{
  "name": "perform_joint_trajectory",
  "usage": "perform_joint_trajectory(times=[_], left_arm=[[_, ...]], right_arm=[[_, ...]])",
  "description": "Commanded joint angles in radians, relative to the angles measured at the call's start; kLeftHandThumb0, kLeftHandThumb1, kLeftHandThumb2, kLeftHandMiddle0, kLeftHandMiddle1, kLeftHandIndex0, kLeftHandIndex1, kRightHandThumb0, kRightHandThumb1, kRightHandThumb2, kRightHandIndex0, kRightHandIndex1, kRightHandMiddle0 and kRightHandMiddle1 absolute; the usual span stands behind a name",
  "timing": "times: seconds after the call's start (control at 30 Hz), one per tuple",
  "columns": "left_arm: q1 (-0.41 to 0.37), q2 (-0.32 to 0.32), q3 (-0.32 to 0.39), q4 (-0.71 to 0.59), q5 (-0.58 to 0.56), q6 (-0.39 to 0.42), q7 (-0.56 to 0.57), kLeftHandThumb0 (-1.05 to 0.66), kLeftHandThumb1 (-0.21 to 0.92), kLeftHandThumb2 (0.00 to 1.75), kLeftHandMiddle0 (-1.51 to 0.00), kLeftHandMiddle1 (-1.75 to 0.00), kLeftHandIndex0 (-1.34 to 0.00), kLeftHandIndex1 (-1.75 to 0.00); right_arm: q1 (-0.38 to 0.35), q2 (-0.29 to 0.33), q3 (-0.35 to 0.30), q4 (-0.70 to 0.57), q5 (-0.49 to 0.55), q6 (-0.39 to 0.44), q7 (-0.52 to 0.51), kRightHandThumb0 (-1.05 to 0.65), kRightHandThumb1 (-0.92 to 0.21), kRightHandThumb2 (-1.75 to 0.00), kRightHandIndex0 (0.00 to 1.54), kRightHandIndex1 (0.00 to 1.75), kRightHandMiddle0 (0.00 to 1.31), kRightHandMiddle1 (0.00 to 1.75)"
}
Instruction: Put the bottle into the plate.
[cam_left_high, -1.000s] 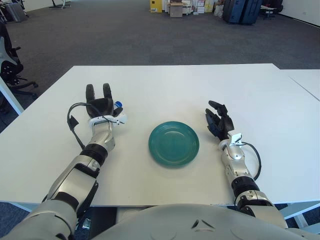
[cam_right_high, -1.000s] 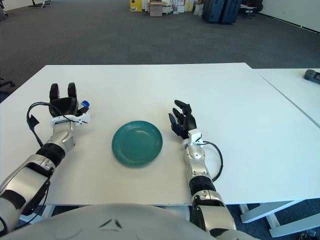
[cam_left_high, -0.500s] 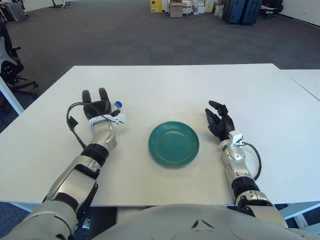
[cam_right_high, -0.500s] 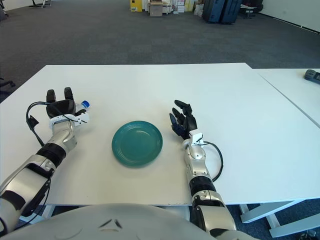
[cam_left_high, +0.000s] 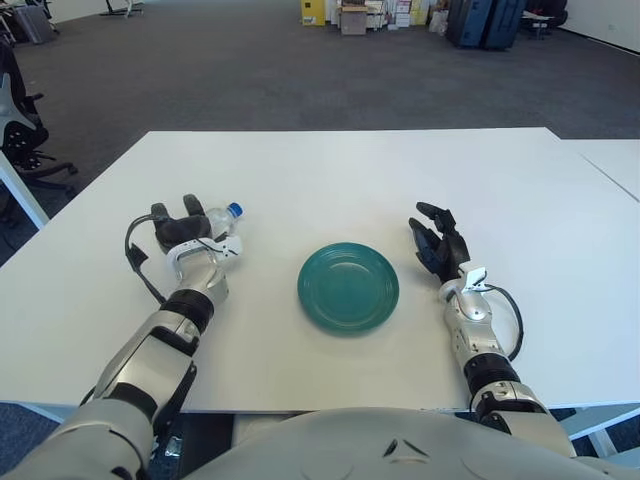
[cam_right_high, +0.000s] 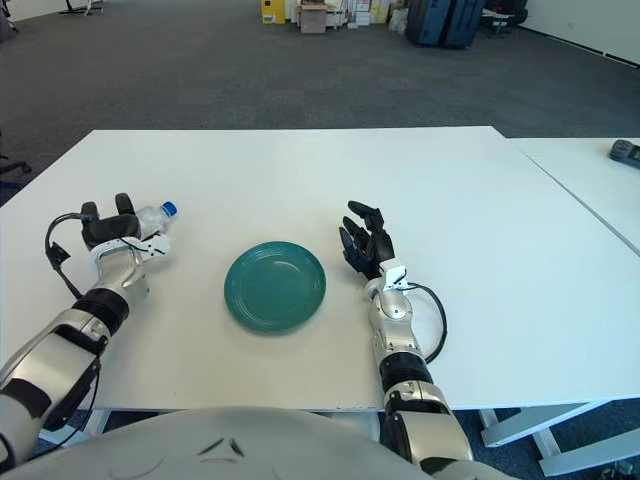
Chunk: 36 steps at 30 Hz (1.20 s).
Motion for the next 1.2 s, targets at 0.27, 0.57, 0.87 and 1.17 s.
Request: perform_joint_trajectory(times=[0.27,0.57,0.87,1.17], left_arm=[[-0.016,-0.017,-0.016,0.031,-0.047,0.000,-0.082,-1.05,0.92,0.90,-0.18,-0.05,0.00,0.00],[-0.031,-0.028,-0.034,0.103,-0.062,-0.048,-0.116,-1.05,0.92,0.93,-0.21,-0.05,-0.03,-0.02],[-0.070,-0.052,-0.029,0.244,-0.093,-0.147,-0.099,-1.05,0.92,0.94,-0.18,-0.02,-0.03,-0.03],[-0.061,-0.060,-0.016,0.275,-0.117,-0.237,-0.011,-1.05,0.92,0.85,-0.38,-0.11,-0.02,-0.44]], right_arm=[[0.071,-0.007,-0.017,0.002,0.022,0.057,0.009,-0.59,-0.92,-0.49,0.55,0.05,0.05,0.90],[0.087,-0.004,-0.014,-0.029,0.023,0.066,0.007,-0.57,-0.92,-0.50,0.56,0.05,0.05,0.89],[0.101,0.001,-0.011,-0.054,0.024,0.074,0.006,-0.55,-0.92,-0.51,0.58,0.06,0.06,0.89],[0.112,0.001,-0.009,-0.073,0.022,0.089,0.005,-0.56,-0.92,-0.52,0.60,0.06,0.07,0.89]])
